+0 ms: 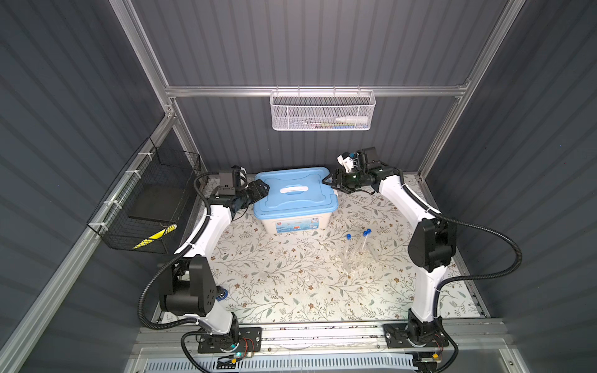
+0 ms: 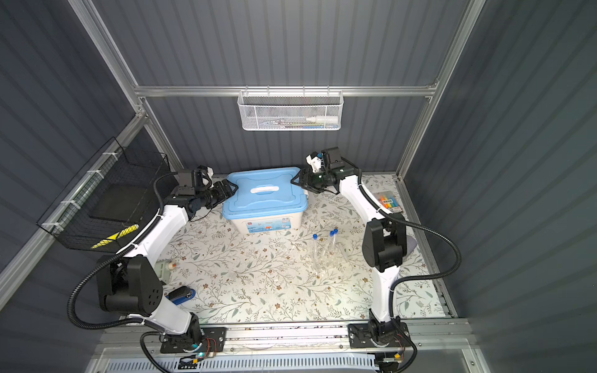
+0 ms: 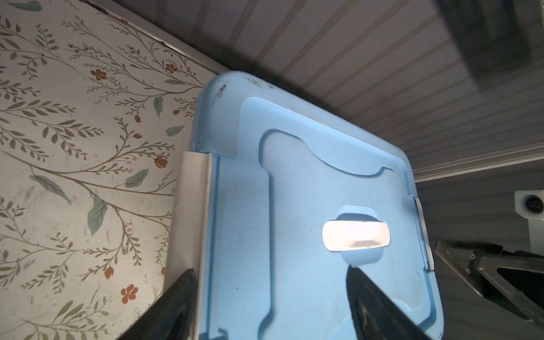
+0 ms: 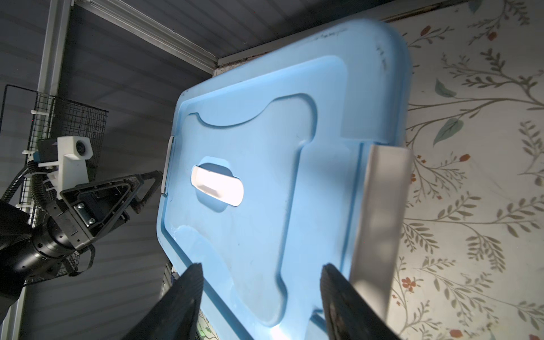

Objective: Organize the chemistry lab equipment

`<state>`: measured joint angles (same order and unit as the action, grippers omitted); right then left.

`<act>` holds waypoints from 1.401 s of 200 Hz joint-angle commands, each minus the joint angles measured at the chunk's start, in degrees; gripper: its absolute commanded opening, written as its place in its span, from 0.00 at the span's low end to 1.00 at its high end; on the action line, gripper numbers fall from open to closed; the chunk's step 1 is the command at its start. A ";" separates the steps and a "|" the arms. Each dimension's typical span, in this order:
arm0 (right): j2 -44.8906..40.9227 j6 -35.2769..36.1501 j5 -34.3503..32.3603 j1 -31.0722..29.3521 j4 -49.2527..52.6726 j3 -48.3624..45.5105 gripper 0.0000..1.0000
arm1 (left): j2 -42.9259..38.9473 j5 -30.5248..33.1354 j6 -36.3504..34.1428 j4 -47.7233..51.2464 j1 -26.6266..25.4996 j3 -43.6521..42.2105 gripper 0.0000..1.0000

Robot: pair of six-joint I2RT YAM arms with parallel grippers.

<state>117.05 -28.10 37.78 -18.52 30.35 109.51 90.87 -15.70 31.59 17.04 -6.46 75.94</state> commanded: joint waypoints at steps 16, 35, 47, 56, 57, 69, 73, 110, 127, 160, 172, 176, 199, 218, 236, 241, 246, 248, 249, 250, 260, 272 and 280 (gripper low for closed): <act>1.40 1.27 -0.05 -0.11 1.82 -0.50 0.66 | 0.54 -1.68 0.88 0.27 -0.75 0.35 0.81; 0.58 1.72 -0.79 -0.11 1.83 -0.42 0.67 | 0.28 -1.44 0.84 0.28 -0.75 0.26 0.81; -0.17 2.02 -1.08 -0.11 1.90 -0.03 0.68 | 0.27 -1.36 0.71 0.33 -0.75 0.35 0.81; -0.63 2.23 -1.29 -0.03 2.01 0.30 0.68 | 0.27 -1.39 0.69 0.31 -0.75 0.62 0.81; -0.75 2.29 -1.34 -0.03 2.09 0.33 0.68 | 0.32 -1.37 0.72 0.34 -0.75 0.62 0.81; -1.47 2.60 -1.85 0.06 2.26 0.42 0.70 | 0.45 -1.41 0.60 0.56 -0.79 1.03 0.81; -1.77 2.61 -2.11 0.15 2.14 0.21 0.70 | 0.49 -1.38 0.58 0.58 -0.77 1.11 0.81; -3.19 2.09 -2.25 1.55 0.54 -2.23 0.74 | 0.84 -1.81 0.75 0.50 -0.75 1.55 0.81; -3.65 1.63 -1.92 2.04 -0.80 -3.60 0.75 | 1.02 -1.90 0.83 0.52 -0.75 1.45 0.81; -2.69 0.69 -0.35 2.35 -1.96 -4.31 0.75 | 1.06 -1.88 1.04 0.22 -0.75 1.15 0.81; -1.86 0.14 0.41 2.31 -2.28 -4.16 0.74 | 1.22 -1.96 1.07 0.18 -0.75 1.31 0.81; -1.67 0.02 0.72 2.27 -2.39 -4.22 0.74 | 1.24 -1.96 1.06 0.15 -0.75 1.28 0.81; -1.09 -0.03 1.56 1.98 -2.68 -4.09 0.74 | 1.43 -2.05 1.11 0.17 -0.75 1.29 0.81; -1.00 0.12 1.81 2.00 -2.86 -4.22 0.73 | 1.46 -2.07 1.18 0.14 -0.77 1.27 0.81; -0.28 -0.20 2.57 1.91 -2.91 -4.13 0.71 | 1.34 -1.97 1.17 -0.04 -0.75 1.14 0.81; -0.17 -0.35 2.92 1.87 -2.94 -4.13 0.70 | 1.40 -2.01 1.12 -0.07 -0.75 1.14 0.81; 0.00 -0.38 3.07 1.78 -3.06 -4.12 0.70 | 1.40 -2.05 1.15 -0.07 -0.75 1.23 0.81; 0.01 -0.42 3.17 1.75 -3.16 -4.13 0.70 | 1.43 -2.07 1.14 -0.10 -0.75 1.20 0.81; 0.06 -0.49 3.17 1.74 -3.22 -4.09 0.70 | 1.47 -2.06 1.12 -0.09 -0.75 1.17 0.81; 0.08 -0.52 3.26 1.70 -3.25 -4.07 0.70 | 1.49 -2.06 1.15 -0.12 -0.75 1.15 0.81; 0.23 -0.64 3.76 1.48 -3.59 -4.25 0.70 | 1.67 -2.22 1.20 -0.17 -0.75 1.26 0.81; 0.53 -0.83 4.17 1.30 -3.87 -4.22 0.70 | 1.85 -2.40 1.28 -0.35 -0.77 1.26 0.81; 0.72 -1.00 4.39 1.21 -3.98 -4.22 0.70 | 2.04 -2.52 1.29 -0.41 -0.80 1.38 0.81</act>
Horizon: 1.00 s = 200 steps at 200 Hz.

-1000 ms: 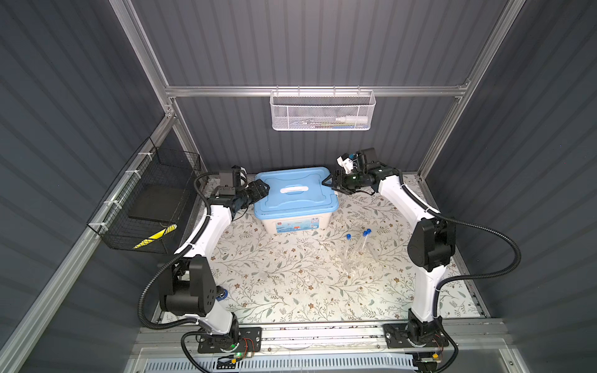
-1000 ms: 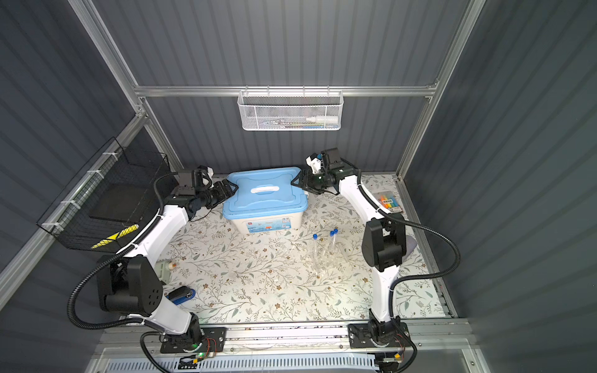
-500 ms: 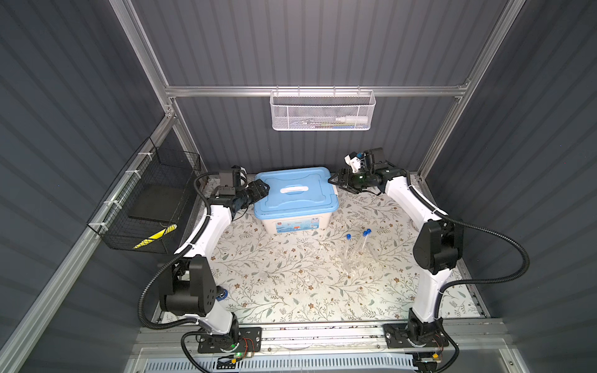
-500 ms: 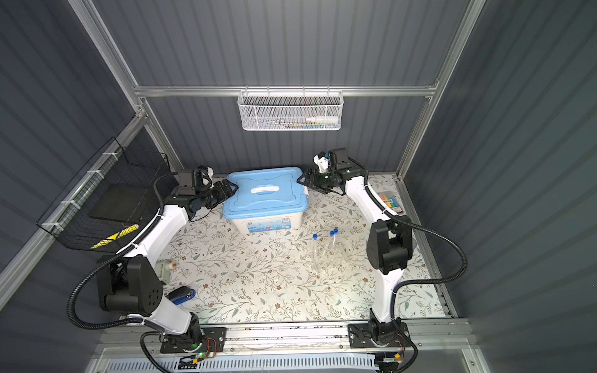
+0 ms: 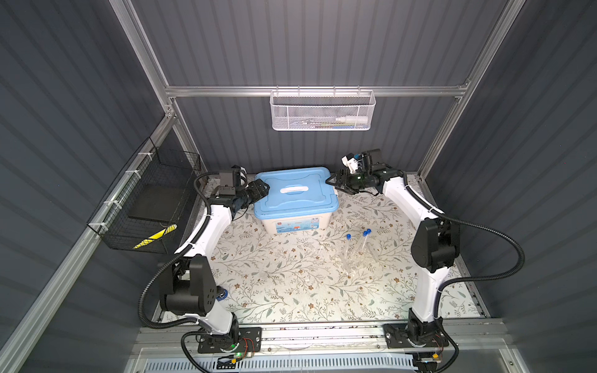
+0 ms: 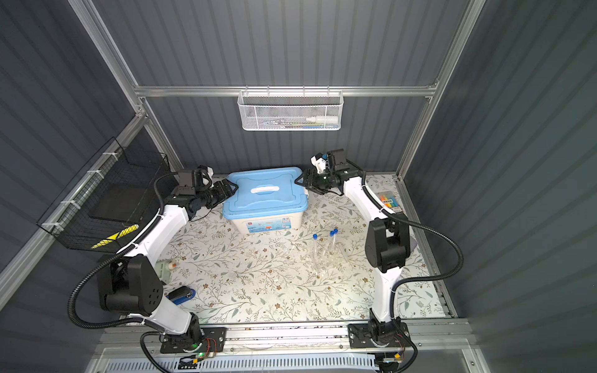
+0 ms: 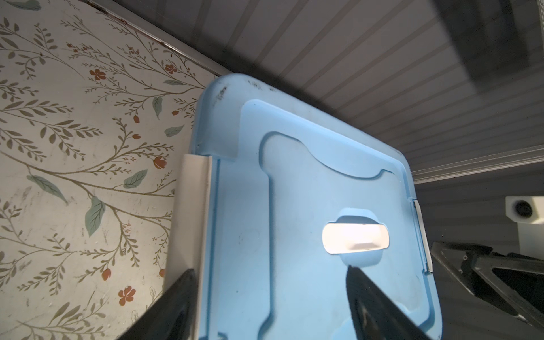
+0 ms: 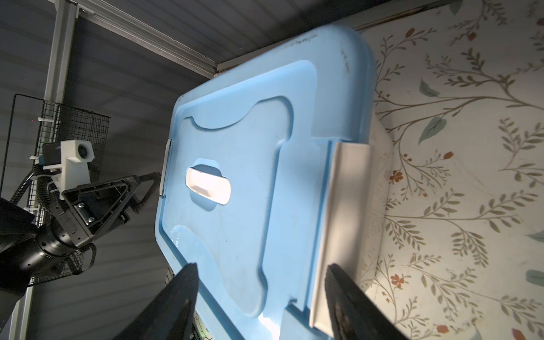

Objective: Organize the chemistry lab equipment

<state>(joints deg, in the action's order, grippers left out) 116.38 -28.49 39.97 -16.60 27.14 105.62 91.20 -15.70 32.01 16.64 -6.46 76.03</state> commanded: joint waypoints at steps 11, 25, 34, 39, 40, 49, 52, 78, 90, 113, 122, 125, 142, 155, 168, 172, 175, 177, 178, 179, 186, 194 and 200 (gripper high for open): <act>1.61 -0.92 2.46 -0.80 -0.94 -0.42 0.70 | 1.79 -2.61 0.87 0.04 -0.75 1.31 0.81; 1.83 -0.97 2.55 -1.02 -0.95 -0.42 0.71 | 1.79 -2.58 0.80 0.04 -0.76 1.32 0.81; 2.08 -1.08 2.77 -1.15 -0.98 -0.27 0.70 | 1.79 -2.58 0.73 0.03 -0.75 1.31 0.81; 2.16 -1.07 2.90 -1.19 -0.95 -0.18 0.71 | 1.78 -2.59 0.73 0.05 -0.75 1.31 0.81; 2.18 -1.06 2.91 -1.22 -0.94 -0.17 0.71 | 1.79 -2.58 0.75 0.05 -0.75 1.27 0.81; 2.35 -1.20 3.03 -1.41 -0.97 0.06 0.70 | 1.79 -2.67 0.73 0.00 -0.75 1.15 0.81; 2.43 -1.19 3.08 -1.49 -0.99 0.16 0.70 | 1.75 -2.67 0.76 -0.02 -0.75 1.06 0.81; 2.89 -1.40 3.16 -2.01 -0.84 0.82 0.70 | 1.79 -2.76 0.83 -0.42 -0.75 0.92 0.81; 3.02 -1.42 3.22 -2.28 -0.72 0.99 0.70 | 1.88 -2.75 0.86 -0.57 -0.83 0.97 0.81; 3.37 -1.53 3.10 -2.82 -0.53 0.90 0.70 | 2.14 -2.75 1.17 -0.76 -0.91 0.98 0.81; 3.58 -1.70 3.10 -2.98 -0.52 0.90 0.70 | 2.19 -2.76 1.29 -0.86 -0.97 0.96 0.80; 3.67 -1.70 3.02 -3.00 -0.49 0.94 0.70 | 2.29 -2.75 1.22 -0.87 -1.03 0.96 0.80; 3.94 -1.72 2.98 -3.33 -0.34 1.16 0.70 | 2.41 -2.75 1.32 -1.09 -1.10 0.66 0.80; 4.16 -1.43 2.77 -3.69 0.21 1.93 0.70 | 2.66 -4.46 1.43 -1.26 -1.35 0.87 0.80; 4.60 -1.09 2.60 -4.13 1.00 2.93 0.70 | 3.09 -4.60 1.50 -1.39 -1.79 1.25 0.80; 4.72 -1.05 2.36 -4.21 1.28 3.17 0.70 | 3.24 -4.60 1.54 -1.43 -1.95 1.36 0.80; 4.77 -1.02 2.32 -4.23 1.40 3.26 0.70 | 3.40 -4.64 1.57 -1.44 -2.10 1.51 0.80; 4.81 -1.01 2.25 -4.23 1.42 3.27 0.70 | 3.49 -4.68 1.63 -1.50 -2.18 1.63 0.80; 4.77 -1.03 2.23 -4.23 1.38 3.23 0.70 | 3.56 -4.68 1.60 -1.52 -2.21 1.60 0.80; 4.75 -1.08 2.14 -4.23 1.36 3.21 0.70 | 3.60 -4.68 1.58 -1.52 -2.27 1.68 0.80; 4.73 -1.08 1.92 -4.23 1.27 3.10 0.70 | 3.93 -4.73 1.73 -1.53 -2.54 1.84 0.80; 4.69 -0.99 1.71 -4.23 1.58 3.09 0.70 | 4.20 -4.82 1.78 -1.64 -2.59 1.77 0.80; 4.65 -0.93 1.60 -4.21 1.61 3.08 0.70 | 4.33 -4.70 1.89 -1.83 -2.59 1.51 0.80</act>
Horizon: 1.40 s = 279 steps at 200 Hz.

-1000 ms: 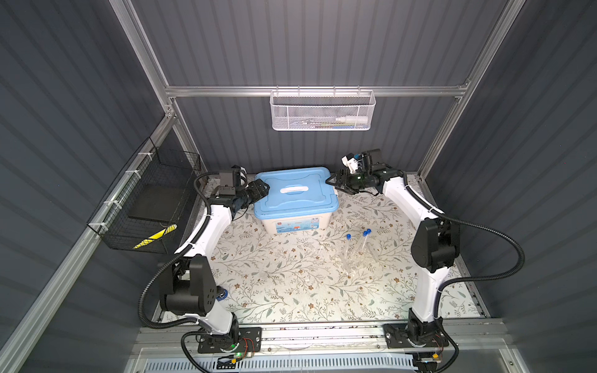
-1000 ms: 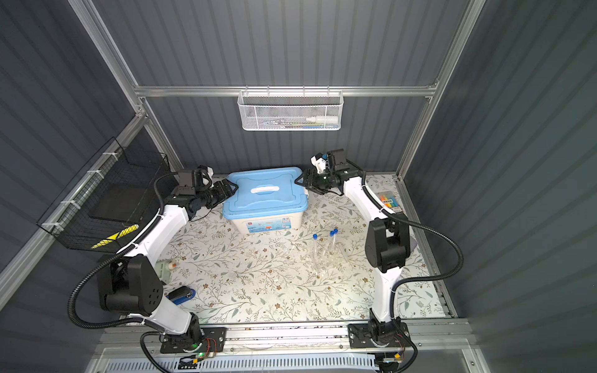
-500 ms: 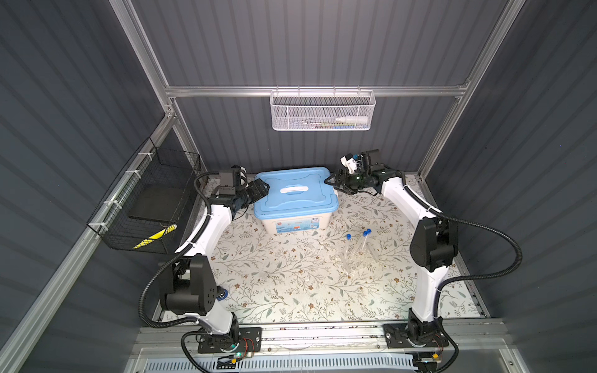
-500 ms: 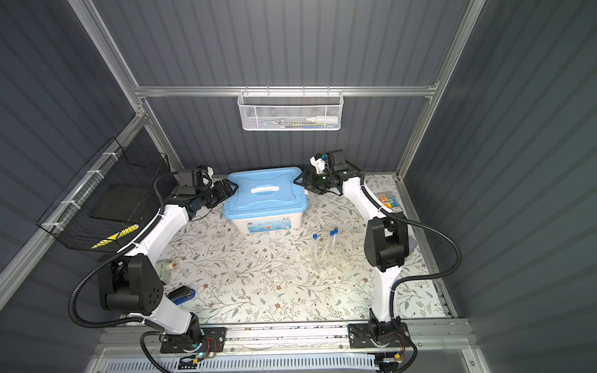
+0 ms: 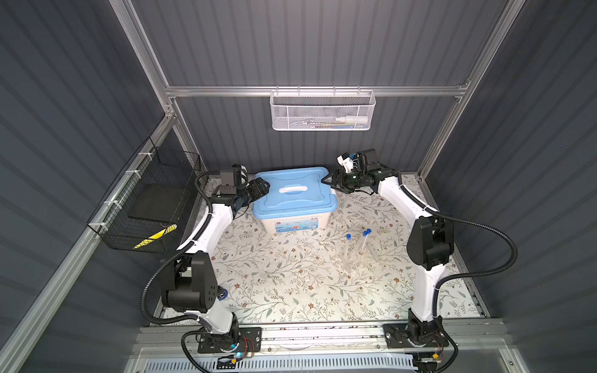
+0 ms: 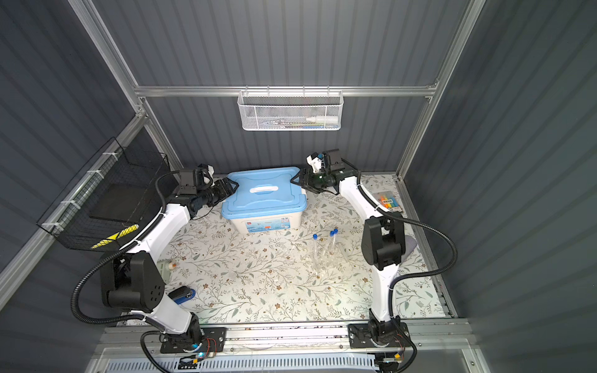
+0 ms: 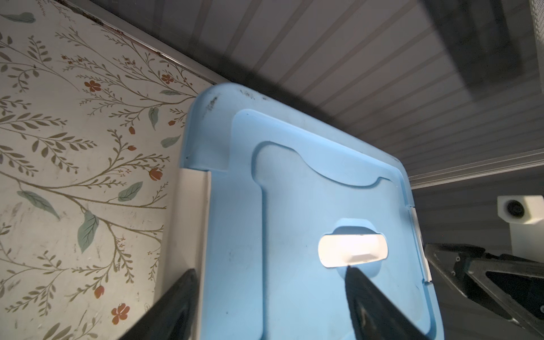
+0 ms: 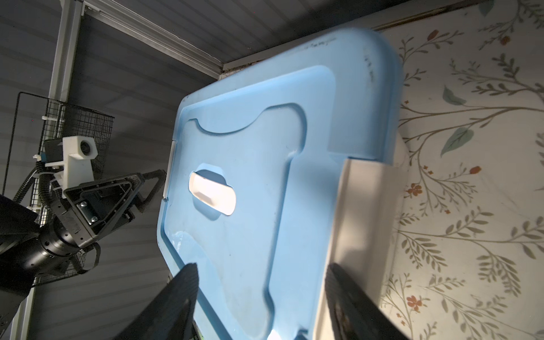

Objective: Organize the chemistry lab equipment

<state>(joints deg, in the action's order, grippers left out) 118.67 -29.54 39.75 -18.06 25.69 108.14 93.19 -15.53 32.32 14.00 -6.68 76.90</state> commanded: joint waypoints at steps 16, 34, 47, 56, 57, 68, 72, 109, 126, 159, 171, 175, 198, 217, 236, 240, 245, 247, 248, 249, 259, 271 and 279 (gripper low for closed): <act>2.08 0.37 1.33 -2.71 3.35 0.41 0.70 | 2.53 -4.87 1.86 0.31 -2.38 0.05 0.80; 1.87 0.42 1.03 -2.68 3.42 0.34 0.71 | 2.70 -5.12 1.96 0.06 -2.46 -0.18 0.80; 2.02 0.19 1.15 -2.68 3.46 0.54 0.71 | 2.86 -5.17 2.14 -0.02 -2.55 0.10 0.80; 1.88 0.39 0.95 -2.68 3.63 0.58 0.72 | 2.66 -5.13 2.31 0.19 -2.55 0.30 0.80; 1.85 0.46 0.81 -2.68 3.69 0.58 0.72 | 2.59 -5.04 2.31 0.21 -2.55 0.28 0.80; 0.81 1.55 -0.78 -2.55 4.37 0.32 0.76 | 1.57 -4.27 1.87 0.78 -2.57 0.76 0.82; 0.21 2.16 -1.58 -2.38 4.74 0.25 0.76 | 1.05 -3.85 1.48 1.27 -2.56 1.15 0.83; -12.58 5.92 -10.18 1.79 3.97 -5.91 0.99 | -3.49 5.26 -4.96 10.30 -2.38 8.50 1.00; -19.73 7.72 -13.30 4.69 2.92 -10.22 0.99 | -5.76 9.71 -7.30 12.66 -2.38 9.32 1.00; -35.12 16.94 -26.99 8.10 -0.42 -24.96 0.99 | -12.90 22.29 -11.90 12.71 -2.36 0.86 1.00; -41.44 20.02 -33.33 9.00 -4.90 -33.49 0.99 | -15.88 27.13 -14.21 11.37 -2.42 -4.25 1.00; -43.55 20.84 -35.63 9.26 -6.83 -36.55 0.99 | -16.76 28.73 -15.15 10.73 -2.38 -6.09 1.00; -54.01 24.78 -43.33 11.30 -19.21 -54.56 0.99 | -21.93 35.57 -19.88 4.33 -2.38 -17.49 1.00; -60.38 26.18 -46.77 13.08 -28.58 -66.63 0.99 | -24.68 38.17 -23.11 -5.31 -2.38 -27.30 1.00; -61.97 25.53 -47.32 14.92 -35.50 -75.06 0.99 | -24.82 39.48 -25.02 -14.01 -2.38 -34.98 1.00; -61.99 25.71 -47.64 15.05 -37.19 -76.55 0.99 | -24.73 39.80 -25.37 -15.66 -2.38 -36.29 1.00; -61.95 25.84 -47.77 15.22 -39.66 -78.48 0.99 | -24.72 40.19 -25.71 -17.97 -2.38 -37.91 1.00; -61.84 25.85 -47.73 15.31 -40.68 -79.28 0.99 | -24.72 40.33 -25.83 -18.84 -2.38 -38.64 1.00; -61.82 25.89 -47.65 15.37 -41.14 -79.69 0.99 | -24.72 40.41 -25.91 -19.27 -2.38 -39.00 1.00; -61.77 25.96 -47.56 15.44 -41.94 -80.07 0.99 | -24.72 40.49 -25.99 -19.89 -2.38 -39.32 1.00; -60.79 26.37 -46.43 16.07 -48.88 -83.49 0.99 | -24.72 41.17 -27.28 -25.45 -2.38 -43.12 1.00; -58.17 27.04 -45.77 16.43 -56.86 -86.32 0.99 | -24.65 42.04 -28.96 -31.23 -2.38 -46.79 1.00; -55.82 27.25 -46.08 16.76 -60.35 -87.05 0.99 | -24.39 42.06 -29.75 -33.94 -2.37 -48.74 1.00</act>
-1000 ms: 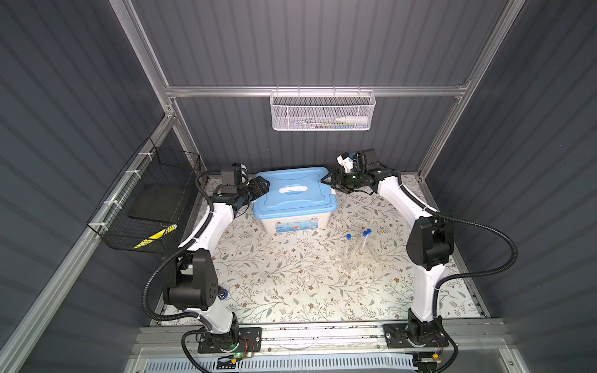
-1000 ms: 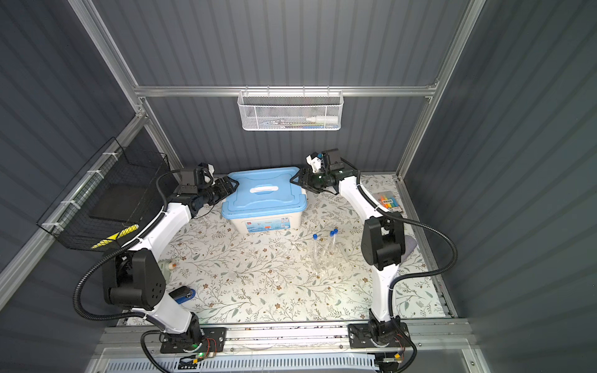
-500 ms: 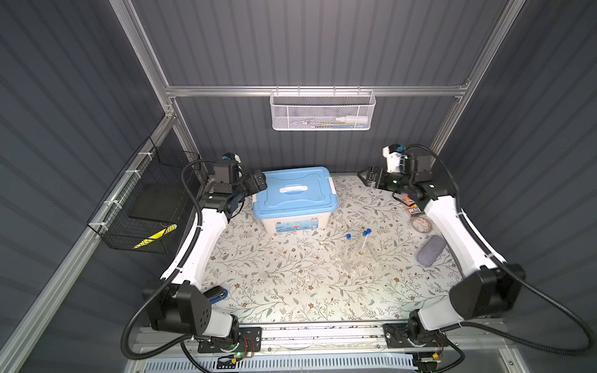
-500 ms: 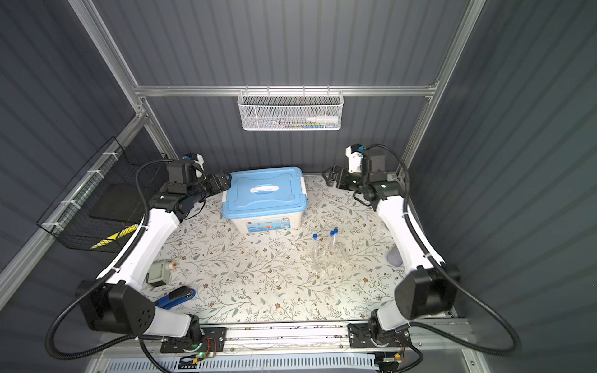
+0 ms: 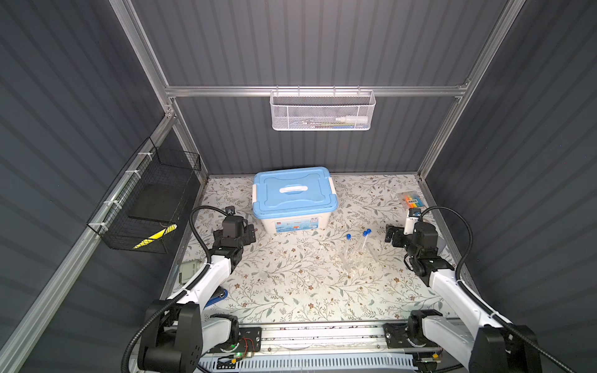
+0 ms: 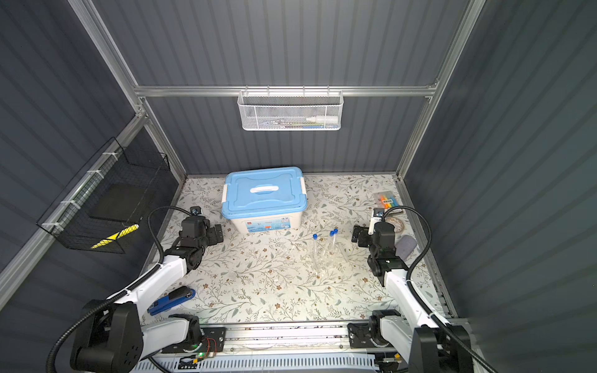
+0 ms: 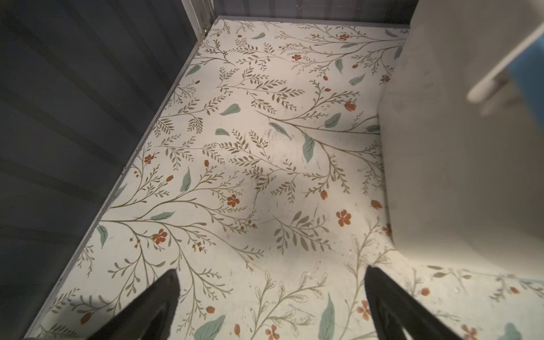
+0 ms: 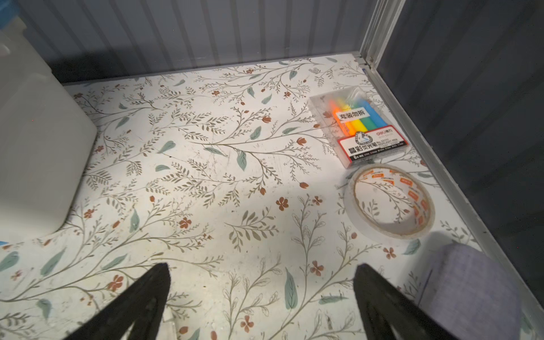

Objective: Organize the chemistry lab equipment

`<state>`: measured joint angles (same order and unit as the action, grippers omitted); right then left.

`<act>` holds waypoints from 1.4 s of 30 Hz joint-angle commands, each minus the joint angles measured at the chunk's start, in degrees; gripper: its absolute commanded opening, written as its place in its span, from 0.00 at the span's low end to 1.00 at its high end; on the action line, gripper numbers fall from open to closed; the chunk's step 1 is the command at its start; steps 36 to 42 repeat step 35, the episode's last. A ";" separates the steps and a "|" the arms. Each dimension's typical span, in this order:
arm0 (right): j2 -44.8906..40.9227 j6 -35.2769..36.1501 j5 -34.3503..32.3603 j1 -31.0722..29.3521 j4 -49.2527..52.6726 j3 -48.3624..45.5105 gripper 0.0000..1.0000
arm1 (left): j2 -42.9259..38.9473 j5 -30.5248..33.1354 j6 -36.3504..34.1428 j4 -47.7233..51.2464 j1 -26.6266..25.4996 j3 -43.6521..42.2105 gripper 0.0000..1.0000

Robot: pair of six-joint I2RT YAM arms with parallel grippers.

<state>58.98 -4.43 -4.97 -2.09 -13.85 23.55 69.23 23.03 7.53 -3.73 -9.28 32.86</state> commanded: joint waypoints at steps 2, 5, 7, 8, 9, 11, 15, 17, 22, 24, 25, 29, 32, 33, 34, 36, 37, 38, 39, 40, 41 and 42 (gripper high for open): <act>6.80 2.44 -1.42 1.14 -22.83 -2.69 0.99 | 0.07 2.82 -5.44 -19.24 0.35 -6.52 1.00; 12.33 2.99 -0.36 1.98 -29.69 -4.20 0.99 | 3.03 0.89 -5.38 -28.65 0.64 -10.56 1.00; 16.23 3.27 0.61 2.56 -35.08 -5.36 0.99 | 6.28 -0.17 -4.94 -34.10 1.08 -12.04 1.00; 18.44 3.37 0.89 2.83 -37.96 -5.83 0.99 | 8.14 -0.94 -5.02 -36.62 1.26 -12.45 1.00; 20.64 3.44 1.42 2.92 -40.80 -6.13 0.99 | 9.98 -1.58 -5.05 -38.94 1.37 -12.79 1.00; 24.46 3.72 2.07 3.05 -44.42 -6.21 0.99 | 13.47 -2.30 -5.33 -44.62 1.97 -13.67 1.00; 24.27 2.83 2.28 3.72 -43.36 -6.04 0.99 | 17.16 -6.29 -5.95 -47.14 3.79 -11.62 1.00; 24.48 2.94 2.43 3.73 -43.93 -6.12 0.99 | 19.27 -7.91 -6.82 -48.99 4.64 -11.50 1.00; 24.25 2.43 0.79 3.67 -47.43 -7.98 0.99 | 29.13 -10.21 -6.39 -64.59 6.20 -13.89 1.00; 24.49 2.25 0.14 3.67 -47.49 -7.97 0.99 | 27.46 -10.89 -6.26 -58.40 6.28 -12.21 1.00; 24.36 2.21 -0.14 3.58 -47.02 -7.74 0.99 | 27.75 -11.01 -6.37 -57.13 6.29 -11.46 1.00; 24.47 1.53 -1.95 3.52 -47.00 -7.64 0.99 | 28.37 -11.97 -6.66 -54.31 6.38 -9.41 1.00; 24.67 1.80 -1.79 3.49 -46.65 -7.34 0.99 | 28.86 -12.20 -6.61 -52.94 6.38 -8.07 1.00; 24.56 1.12 -3.21 3.49 -45.79 -6.98 0.99 | 28.70 -12.28 -6.45 -51.52 6.38 -7.67 1.00; 24.43 0.39 -5.12 3.49 -45.17 -6.70 0.99 | 28.70 -12.23 -6.47 -51.13 6.46 -7.47 1.00; 24.44 -0.35 -7.50 3.49 -45.18 -6.72 0.99 | 28.80 -12.29 -6.45 -51.11 6.47 -7.34 1.00; 24.44 -0.35 -7.50 3.49 -45.18 -6.72 0.99 | 28.80 -12.29 -6.45 -51.11 6.47 -7.34 1.00; 24.44 -0.35 -7.50 3.49 -45.18 -6.72 0.99 | 28.80 -12.29 -6.45 -51.11 6.47 -7.34 1.00; 24.44 -0.35 -7.50 3.49 -45.18 -6.72 0.99 | 28.80 -12.29 -6.45 -51.11 6.47 -7.34 1.00; 24.44 -0.35 -7.50 3.49 -45.18 -6.72 0.99 | 28.80 -12.29 -6.45 -51.11 6.47 -7.34 1.00; 24.44 -0.35 -7.50 3.49 -45.18 -6.72 0.99 | 28.80 -12.29 -6.45 -51.11 6.47 -7.34 1.00; 24.44 -0.35 -7.50 3.49 -45.18 -6.72 0.99 | 28.80 -12.29 -6.45 -51.11 6.47 -7.34 1.00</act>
